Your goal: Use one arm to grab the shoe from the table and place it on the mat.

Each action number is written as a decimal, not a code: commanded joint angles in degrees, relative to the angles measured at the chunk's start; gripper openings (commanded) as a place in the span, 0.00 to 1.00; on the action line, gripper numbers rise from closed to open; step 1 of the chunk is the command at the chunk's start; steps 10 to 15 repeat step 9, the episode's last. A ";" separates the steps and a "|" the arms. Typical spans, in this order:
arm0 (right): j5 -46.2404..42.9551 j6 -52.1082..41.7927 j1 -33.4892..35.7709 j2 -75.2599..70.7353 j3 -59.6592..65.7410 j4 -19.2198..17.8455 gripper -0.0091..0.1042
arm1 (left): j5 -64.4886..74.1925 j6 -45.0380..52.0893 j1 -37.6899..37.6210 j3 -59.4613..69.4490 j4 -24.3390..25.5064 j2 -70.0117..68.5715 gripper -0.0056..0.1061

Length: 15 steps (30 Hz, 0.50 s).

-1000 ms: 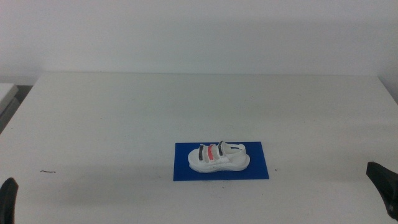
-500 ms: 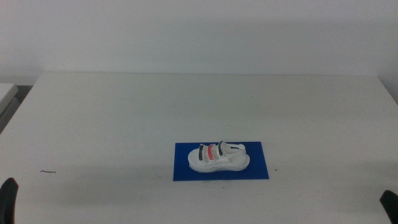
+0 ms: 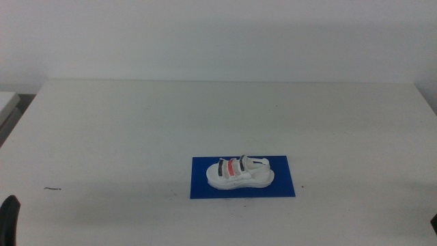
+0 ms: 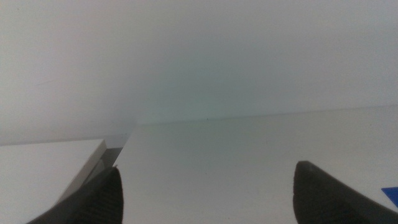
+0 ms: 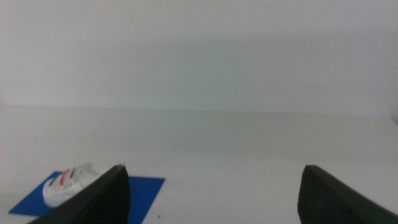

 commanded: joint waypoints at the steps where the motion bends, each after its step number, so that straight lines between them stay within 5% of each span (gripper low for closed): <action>1: 1.02 -0.17 -0.24 -0.29 0.23 -0.32 0.74 | -0.73 -0.08 -0.01 0.02 -0.23 0.28 0.89; 15: 1.56 -0.17 -0.24 -0.29 0.23 -0.32 0.74 | -0.73 -0.08 -0.01 0.02 -0.23 0.28 0.89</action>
